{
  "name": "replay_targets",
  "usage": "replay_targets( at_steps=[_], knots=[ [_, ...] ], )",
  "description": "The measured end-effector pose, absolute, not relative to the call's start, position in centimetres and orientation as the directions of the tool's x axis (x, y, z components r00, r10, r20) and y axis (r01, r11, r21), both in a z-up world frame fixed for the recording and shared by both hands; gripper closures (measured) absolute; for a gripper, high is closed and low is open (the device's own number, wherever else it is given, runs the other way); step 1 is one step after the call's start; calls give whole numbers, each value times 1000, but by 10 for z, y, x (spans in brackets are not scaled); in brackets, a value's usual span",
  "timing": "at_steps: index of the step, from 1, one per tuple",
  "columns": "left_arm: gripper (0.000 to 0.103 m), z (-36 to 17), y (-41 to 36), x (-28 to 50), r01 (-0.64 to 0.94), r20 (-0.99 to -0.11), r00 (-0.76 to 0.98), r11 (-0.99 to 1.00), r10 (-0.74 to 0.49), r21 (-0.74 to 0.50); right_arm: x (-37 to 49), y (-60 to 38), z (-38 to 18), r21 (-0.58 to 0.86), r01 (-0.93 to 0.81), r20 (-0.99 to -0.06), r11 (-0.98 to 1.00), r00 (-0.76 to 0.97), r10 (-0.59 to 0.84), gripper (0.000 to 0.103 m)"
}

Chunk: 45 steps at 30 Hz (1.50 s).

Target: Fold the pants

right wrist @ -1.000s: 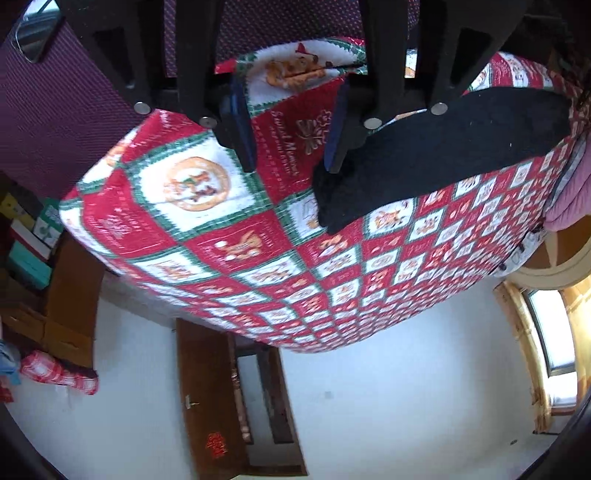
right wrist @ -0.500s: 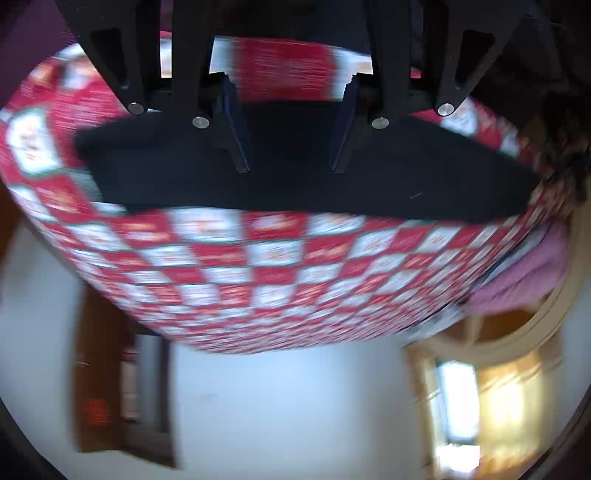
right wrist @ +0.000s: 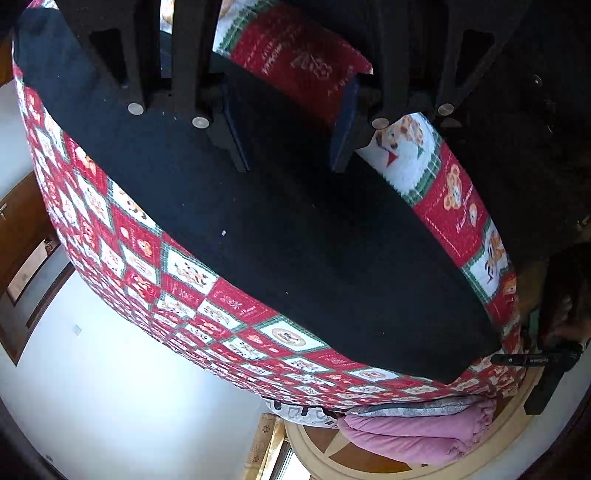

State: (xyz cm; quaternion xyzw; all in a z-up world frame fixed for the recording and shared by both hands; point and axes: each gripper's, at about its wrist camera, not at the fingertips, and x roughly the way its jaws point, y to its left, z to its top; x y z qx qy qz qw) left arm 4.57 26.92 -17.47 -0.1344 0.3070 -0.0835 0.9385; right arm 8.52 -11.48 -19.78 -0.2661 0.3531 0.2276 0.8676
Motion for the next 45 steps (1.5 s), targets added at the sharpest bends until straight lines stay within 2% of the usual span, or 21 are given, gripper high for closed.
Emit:
replay_targets(
  at_steps=[4, 10, 12, 14, 19, 22, 26, 28, 36, 38, 40, 45],
  knots=[
    [69, -174, 274, 46, 80, -540, 797, 934, -269, -347, 90, -117, -200, -291, -570, -738, 768, 645, 199, 57],
    [69, -176, 249, 71, 107, -566, 779, 948, -268, -300, 93, -110, -201, -296, -559, -727, 775, 658, 196, 58],
    [63, -175, 245, 82, 96, -579, 777, 955, -248, -279, 95, -110, -200, -294, -556, -725, 778, 660, 197, 58],
    [62, -172, 243, 95, 87, -579, 782, 961, -229, -262, 97, -109, -199, -297, -546, -720, 783, 667, 192, 58],
    [63, -171, 245, 124, 57, -591, 783, 968, -196, -246, 98, -107, -199, -289, -545, -718, 787, 667, 199, 58],
    [73, -172, 245, 137, 24, -623, 767, 978, -150, -206, 97, -108, -201, -286, -546, -719, 787, 665, 200, 58],
    [72, -170, 250, 135, -37, -635, 767, 980, -97, -195, 100, -111, -202, -275, -539, -719, 796, 665, 201, 58],
    [68, -170, 250, 131, -67, -636, 771, 987, -44, -149, 101, -113, -203, -264, -537, -721, 801, 661, 206, 58],
    [68, -175, 258, 136, -14, -612, 773, 960, -166, -279, 102, -113, -205, -258, -538, -725, 803, 657, 208, 58],
    [71, -175, 255, 141, -7, -614, 769, 959, -176, -283, 102, -114, -204, -256, -535, -723, 805, 659, 208, 58],
    [91, -174, 254, 143, -2, -619, 766, 962, -175, -275, 103, -115, -204, -254, -530, -721, 809, 662, 208, 58],
    [94, -168, 260, 148, -26, -611, 774, 954, -169, -298, 105, -117, -204, -248, -521, -718, 817, 665, 206, 58]
  ],
)
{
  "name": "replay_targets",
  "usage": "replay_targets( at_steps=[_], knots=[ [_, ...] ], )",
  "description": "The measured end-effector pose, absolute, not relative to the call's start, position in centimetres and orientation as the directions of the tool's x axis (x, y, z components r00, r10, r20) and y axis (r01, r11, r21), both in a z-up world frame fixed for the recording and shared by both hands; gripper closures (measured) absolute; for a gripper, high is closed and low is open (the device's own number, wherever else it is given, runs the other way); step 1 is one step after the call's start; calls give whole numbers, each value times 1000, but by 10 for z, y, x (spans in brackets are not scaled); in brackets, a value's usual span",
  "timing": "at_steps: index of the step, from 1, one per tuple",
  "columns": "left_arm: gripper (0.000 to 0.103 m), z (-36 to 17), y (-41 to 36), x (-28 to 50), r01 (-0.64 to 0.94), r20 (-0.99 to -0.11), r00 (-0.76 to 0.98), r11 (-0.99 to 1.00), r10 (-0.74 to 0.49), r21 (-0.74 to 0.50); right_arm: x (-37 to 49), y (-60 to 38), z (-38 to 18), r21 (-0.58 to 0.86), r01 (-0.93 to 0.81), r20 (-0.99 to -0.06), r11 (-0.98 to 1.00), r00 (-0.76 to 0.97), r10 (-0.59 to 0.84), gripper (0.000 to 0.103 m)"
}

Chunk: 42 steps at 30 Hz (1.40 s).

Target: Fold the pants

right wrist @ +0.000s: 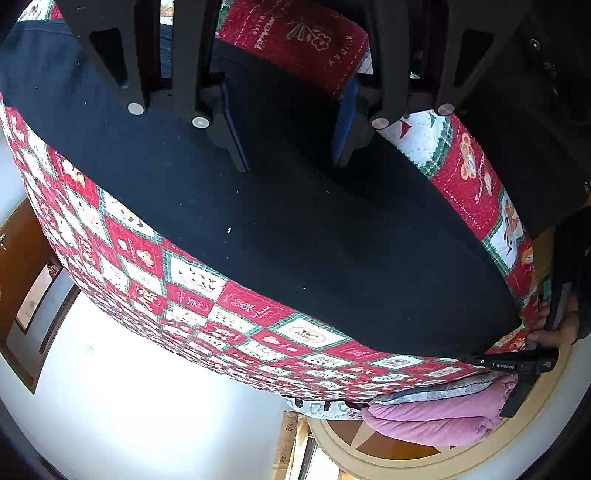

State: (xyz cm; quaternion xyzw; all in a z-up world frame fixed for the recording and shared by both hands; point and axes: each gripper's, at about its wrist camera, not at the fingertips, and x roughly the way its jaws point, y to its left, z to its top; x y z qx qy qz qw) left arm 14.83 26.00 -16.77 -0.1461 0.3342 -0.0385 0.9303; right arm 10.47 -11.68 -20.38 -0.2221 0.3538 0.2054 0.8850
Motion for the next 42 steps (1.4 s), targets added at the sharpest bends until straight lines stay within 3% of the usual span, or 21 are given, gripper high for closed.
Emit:
replay_targets(
  at_steps=[8, 12, 14, 19, 22, 23, 24, 25, 31, 33, 36, 42],
  knots=[
    [93, -181, 268, 154, -56, -611, 774, 941, -170, -333, 107, -118, -208, -250, -511, -720, 822, 666, 195, 58],
    [78, -177, 270, 145, -76, -606, 782, 944, -144, -322, 107, -122, -207, -251, -507, -717, 824, 670, 194, 58],
    [66, -170, 270, 136, -94, -593, 797, 948, -110, -303, 107, -123, -204, -246, -507, -712, 826, 673, 201, 58],
    [41, -149, 255, 112, -80, -513, 857, 969, -53, -235, 107, -118, -210, -262, -511, -715, 819, 673, 190, 58],
    [40, -148, 231, 113, -17, -508, 855, 975, -101, -222, 105, -113, -212, -286, -510, -705, 811, 686, 182, 68],
    [39, -152, 223, 115, 0, -519, 847, 977, -113, -212, 105, -112, -211, -291, -509, -702, 810, 689, 181, 76],
    [39, -157, 216, 118, 15, -537, 835, 980, -121, -197, 103, -111, -209, -297, -505, -694, 811, 697, 180, 91],
    [39, -163, 208, 123, 21, -557, 823, 985, -115, -172, 101, -111, -205, -294, -506, -689, 811, 701, 187, 97],
    [39, -182, 202, 122, 42, -557, 825, 993, -95, -108, 93, -125, -180, -149, -534, -696, 832, 655, 296, 98],
    [39, -181, 204, 122, 43, -557, 825, 994, -94, -104, 97, -126, -192, -134, -559, -744, 818, 602, 290, 98],
    [39, -180, 204, 119, 37, -555, 826, 992, -97, -118, 96, -115, -225, -311, -543, -762, 780, 633, 137, 97],
    [39, -162, 176, 101, 102, -523, 842, 991, -132, -86, 84, -110, -218, -374, -555, -736, 743, 665, 126, 95]
  ],
)
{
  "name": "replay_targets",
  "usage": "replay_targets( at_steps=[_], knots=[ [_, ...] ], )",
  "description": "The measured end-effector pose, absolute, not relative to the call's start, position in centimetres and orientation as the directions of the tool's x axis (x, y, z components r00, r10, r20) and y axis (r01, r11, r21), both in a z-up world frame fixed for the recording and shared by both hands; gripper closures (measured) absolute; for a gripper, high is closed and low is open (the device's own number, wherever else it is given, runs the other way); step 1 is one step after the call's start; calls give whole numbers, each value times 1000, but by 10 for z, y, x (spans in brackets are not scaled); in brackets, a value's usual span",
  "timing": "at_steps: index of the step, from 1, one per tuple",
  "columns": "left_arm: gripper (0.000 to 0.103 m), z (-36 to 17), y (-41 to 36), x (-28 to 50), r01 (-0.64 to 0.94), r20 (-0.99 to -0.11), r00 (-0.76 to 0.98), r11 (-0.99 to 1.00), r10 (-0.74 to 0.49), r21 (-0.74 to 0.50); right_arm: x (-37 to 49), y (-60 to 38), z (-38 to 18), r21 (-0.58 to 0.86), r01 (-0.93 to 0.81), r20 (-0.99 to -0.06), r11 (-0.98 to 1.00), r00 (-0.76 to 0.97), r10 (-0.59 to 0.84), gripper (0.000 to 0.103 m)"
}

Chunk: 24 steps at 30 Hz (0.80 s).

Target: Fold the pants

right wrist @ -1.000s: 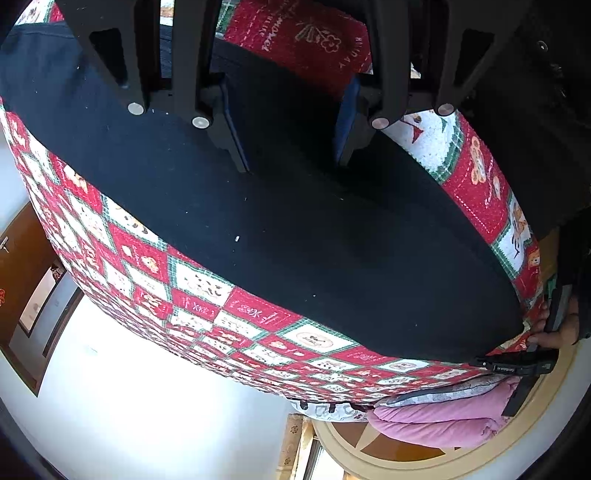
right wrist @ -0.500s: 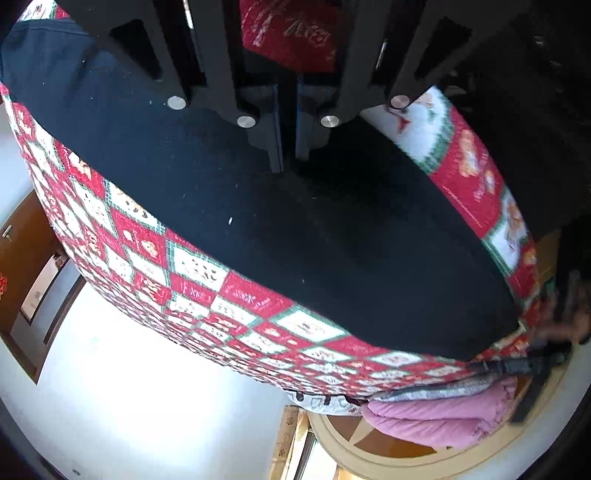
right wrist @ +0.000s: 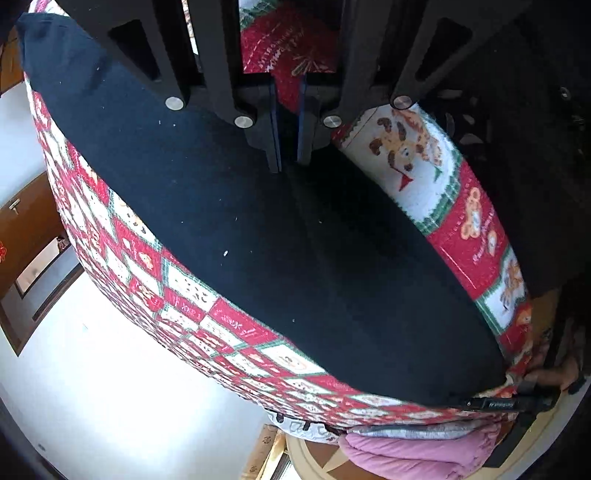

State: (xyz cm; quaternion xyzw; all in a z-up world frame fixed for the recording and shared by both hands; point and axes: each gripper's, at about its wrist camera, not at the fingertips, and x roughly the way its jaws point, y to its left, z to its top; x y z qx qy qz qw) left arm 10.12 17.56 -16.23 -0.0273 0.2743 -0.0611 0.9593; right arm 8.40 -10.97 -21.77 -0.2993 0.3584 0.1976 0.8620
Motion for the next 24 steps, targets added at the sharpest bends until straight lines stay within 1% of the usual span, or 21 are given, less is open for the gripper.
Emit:
replay_targets(
  at_steps=[2, 5, 6, 7, 9, 11, 13, 16, 17, 20, 21, 24],
  knots=[
    [39, -159, 152, 93, 167, -521, 834, 983, -183, -76, 85, -113, -213, -335, -549, -740, 766, 656, 147, 95],
    [39, -161, 105, 82, 295, -541, 796, 954, -272, -45, 84, -108, -206, -346, -535, -716, 771, 681, 152, 95],
    [39, -163, 89, 79, 336, -551, 782, 942, -292, -22, 82, -106, -204, -347, -537, -708, 769, 688, 160, 95],
    [39, -166, 65, 75, 394, -565, 766, 919, -307, 34, 80, -103, -202, -352, -535, -698, 768, 697, 166, 95],
    [39, -171, 37, 70, 456, -583, 750, 883, -313, 113, 80, -99, -204, -370, -531, -685, 762, 710, 162, 95],
    [39, -177, 14, 64, 514, -595, 731, 843, -333, 159, 83, -98, -207, -374, -528, -686, 763, 711, 155, 95],
    [38, -180, 7, 65, 531, -609, 713, 834, -348, 146, 85, -99, -208, -375, -522, -690, 766, 709, 146, 94],
    [38, -180, 6, 66, 533, -616, 703, 837, -356, 123, 78, -99, -201, -381, -531, -677, 757, 718, 163, 86],
    [38, -180, 6, 67, 532, -616, 699, 839, -362, 111, 77, -99, -199, -366, -539, -676, 759, 714, 182, 84],
    [38, -181, 7, 70, 532, -622, 689, 843, -372, 85, 73, -99, -190, -265, -605, -684, 751, 667, 296, 84],
    [38, -183, 6, 70, 533, -625, 685, 843, -373, 81, 70, -98, -187, -267, -610, -672, 746, 673, 310, 84],
    [38, -190, 13, 69, 530, -635, 685, 842, -357, 100, 67, -92, -189, -354, -580, -646, 734, 719, 257, 84]
  ],
)
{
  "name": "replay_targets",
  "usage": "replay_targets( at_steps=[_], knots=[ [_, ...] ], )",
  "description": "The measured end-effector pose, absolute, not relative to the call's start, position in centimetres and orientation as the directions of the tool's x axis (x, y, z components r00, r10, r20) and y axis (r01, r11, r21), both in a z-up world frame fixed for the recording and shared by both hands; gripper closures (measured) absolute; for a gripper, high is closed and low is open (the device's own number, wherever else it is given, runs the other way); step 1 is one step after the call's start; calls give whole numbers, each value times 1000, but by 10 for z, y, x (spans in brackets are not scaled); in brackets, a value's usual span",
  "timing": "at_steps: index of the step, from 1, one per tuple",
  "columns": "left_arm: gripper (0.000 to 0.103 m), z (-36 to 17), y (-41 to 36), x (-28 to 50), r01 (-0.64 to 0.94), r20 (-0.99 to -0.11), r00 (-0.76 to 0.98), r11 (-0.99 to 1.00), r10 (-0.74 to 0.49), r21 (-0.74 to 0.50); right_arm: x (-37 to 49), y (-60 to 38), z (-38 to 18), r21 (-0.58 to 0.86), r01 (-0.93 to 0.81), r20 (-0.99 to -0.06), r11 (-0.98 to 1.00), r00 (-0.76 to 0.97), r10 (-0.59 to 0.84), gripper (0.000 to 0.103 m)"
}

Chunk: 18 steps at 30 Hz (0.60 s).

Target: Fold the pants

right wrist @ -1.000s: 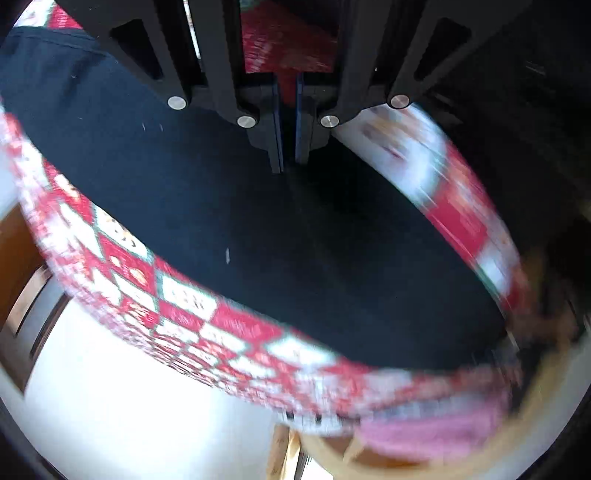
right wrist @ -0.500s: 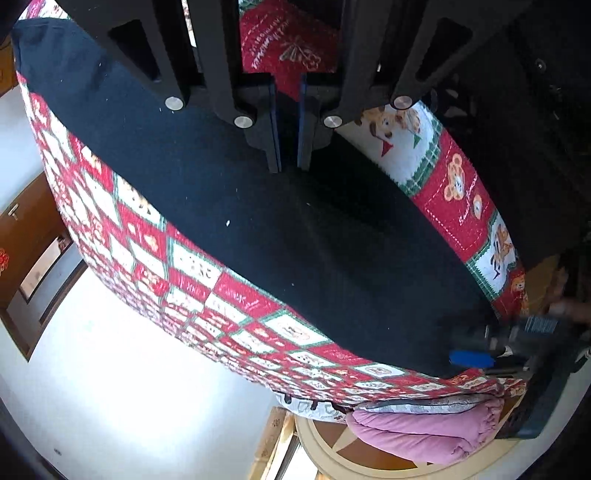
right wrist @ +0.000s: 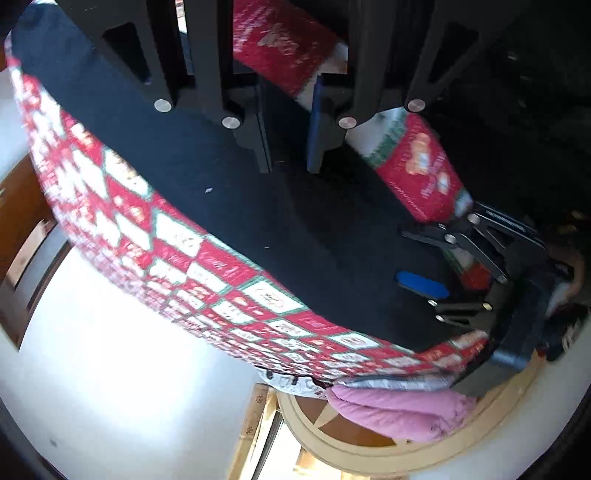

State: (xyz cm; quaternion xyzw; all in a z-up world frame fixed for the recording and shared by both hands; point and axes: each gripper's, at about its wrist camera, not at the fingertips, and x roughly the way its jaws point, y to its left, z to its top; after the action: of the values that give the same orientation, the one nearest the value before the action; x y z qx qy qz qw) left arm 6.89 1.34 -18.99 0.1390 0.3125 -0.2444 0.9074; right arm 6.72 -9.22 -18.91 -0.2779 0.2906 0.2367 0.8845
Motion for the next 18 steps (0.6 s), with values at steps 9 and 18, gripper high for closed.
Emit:
replay_targets(
  at_steps=[9, 18],
  knots=[
    [38, -195, 37, 71, 555, -620, 668, 830, -410, 50, 79, -74, -216, -437, -605, -670, 665, 713, 209, 84],
    [38, -195, 47, 73, 580, -606, 647, 815, -462, -2, 79, -71, -222, -449, -602, -672, 660, 714, 194, 100]
  ],
)
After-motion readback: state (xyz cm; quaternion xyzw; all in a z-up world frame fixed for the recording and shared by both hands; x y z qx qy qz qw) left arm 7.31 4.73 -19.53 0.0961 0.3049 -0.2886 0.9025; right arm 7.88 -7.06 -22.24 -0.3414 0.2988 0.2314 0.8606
